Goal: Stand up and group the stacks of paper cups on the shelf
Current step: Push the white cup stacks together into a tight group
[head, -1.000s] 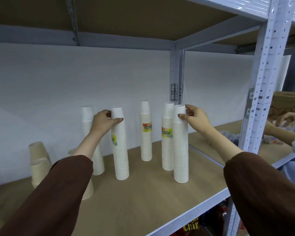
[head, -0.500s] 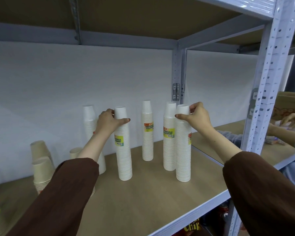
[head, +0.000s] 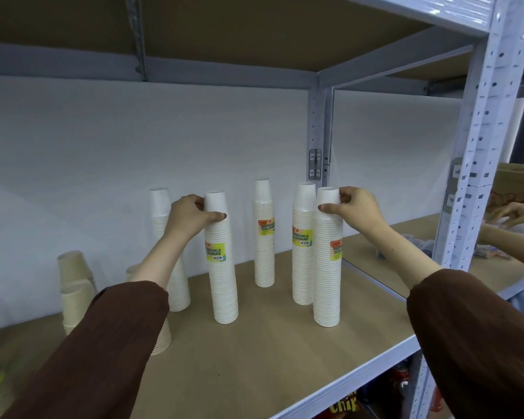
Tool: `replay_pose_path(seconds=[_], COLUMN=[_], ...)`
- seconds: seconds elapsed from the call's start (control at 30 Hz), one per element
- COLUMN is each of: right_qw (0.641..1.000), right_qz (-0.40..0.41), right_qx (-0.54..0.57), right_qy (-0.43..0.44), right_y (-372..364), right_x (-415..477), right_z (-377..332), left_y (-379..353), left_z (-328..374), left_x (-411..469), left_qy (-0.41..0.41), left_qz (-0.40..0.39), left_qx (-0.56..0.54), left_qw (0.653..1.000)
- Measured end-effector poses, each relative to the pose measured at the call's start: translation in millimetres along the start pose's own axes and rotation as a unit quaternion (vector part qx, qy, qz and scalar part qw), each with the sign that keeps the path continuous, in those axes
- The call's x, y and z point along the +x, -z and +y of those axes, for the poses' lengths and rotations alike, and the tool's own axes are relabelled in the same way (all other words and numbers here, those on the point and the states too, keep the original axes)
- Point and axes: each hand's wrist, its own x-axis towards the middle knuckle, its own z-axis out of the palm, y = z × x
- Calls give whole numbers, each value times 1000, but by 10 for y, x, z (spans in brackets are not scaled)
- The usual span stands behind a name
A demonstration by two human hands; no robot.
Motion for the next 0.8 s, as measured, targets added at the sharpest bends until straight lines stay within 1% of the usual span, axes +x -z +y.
replay_pose_path(seconds=[0.2, 0.37, 0.43, 0.57, 0.63, 0.8], right_qw=[998, 997, 998, 997, 996, 998], right_qz=[56, 64, 52, -8, -29, -28], right_qx=[-33, -25, -25, -35, -39, -31], right_qy=[-6, -22, -36, -72, -74, -55], right_y=[-78, -88, -67, -7, 16, 24], right_x=[-22, -40, -38, -28, -31, -74], right_z=[-4, -1, -14, -35, -29, -3], left_y=[-28, -37, -36, -36, -36, -48], left_z=[8, 3, 5, -5, -16, -30], left_x=[-33, -58, -64, -61, -55, -51], left_qy=[2, 1, 1, 3, 4, 3], left_qz=[16, 14, 9, -3, -9, -5], left_qx=[10, 1, -3, -2, 4, 5], left_qw=[1000, 1000, 1000, 1000, 1000, 1000])
